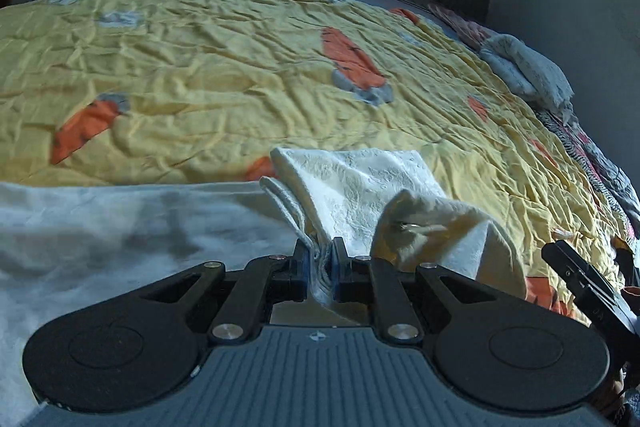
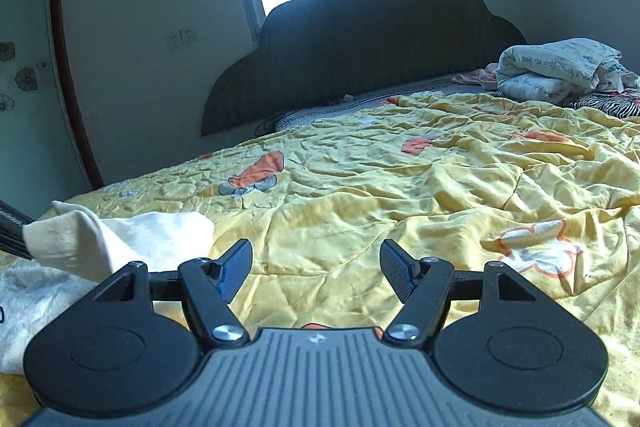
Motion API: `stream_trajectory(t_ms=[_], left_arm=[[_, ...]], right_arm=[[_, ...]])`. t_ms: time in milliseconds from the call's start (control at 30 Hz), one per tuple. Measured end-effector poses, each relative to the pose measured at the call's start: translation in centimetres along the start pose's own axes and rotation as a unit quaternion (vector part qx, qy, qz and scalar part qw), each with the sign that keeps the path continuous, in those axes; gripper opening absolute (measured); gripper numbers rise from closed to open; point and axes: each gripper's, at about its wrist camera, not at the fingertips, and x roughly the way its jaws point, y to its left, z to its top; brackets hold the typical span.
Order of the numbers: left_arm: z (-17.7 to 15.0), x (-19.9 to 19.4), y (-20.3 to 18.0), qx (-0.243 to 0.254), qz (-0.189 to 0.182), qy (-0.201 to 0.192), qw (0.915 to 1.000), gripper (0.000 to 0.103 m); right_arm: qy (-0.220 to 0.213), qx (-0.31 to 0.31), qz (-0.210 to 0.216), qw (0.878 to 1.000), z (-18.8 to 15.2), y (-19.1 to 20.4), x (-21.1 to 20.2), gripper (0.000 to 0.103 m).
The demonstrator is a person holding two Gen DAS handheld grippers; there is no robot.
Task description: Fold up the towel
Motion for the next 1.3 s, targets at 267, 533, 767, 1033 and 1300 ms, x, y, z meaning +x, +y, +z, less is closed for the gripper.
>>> stream_trajectory(t_ms=[267,533,767,1033,1300], left_arm=[[-1.6,-10.7,6.1,-0.057,-0.002,-0.099,0.9935,0.011],[-4.9,-10.3,11.8,-0.148,-0.049,-0.041,0.9869,0.022],[-6.0,-5.2,13.4,-0.274,-0.150,-0.007,0.9501,0.034],[-6.5,-4.3,14.0,-0.297,-0.114,0.001,0.9482,0.050],[-5.6,-1.7,13.2,-0.313,-0.149,0.005,0.9379,0.052]], right_arm=[[0.031,-0.008,-0.016,0.999,-0.3,0.6,0.7,0.070],[0.073,-0.021,-0.019,0.997,-0.3,1.4,1.5,0.070],[0.062,-0.017,0.104,0.992,1.6,8.8,-1.5,0.078],[0.096,-0.075,0.199,0.972,1.0,15.7,-2.1,0.086],[0.122,-0.038,0.191,0.973,-0.2,15.2,-1.2,0.086]])
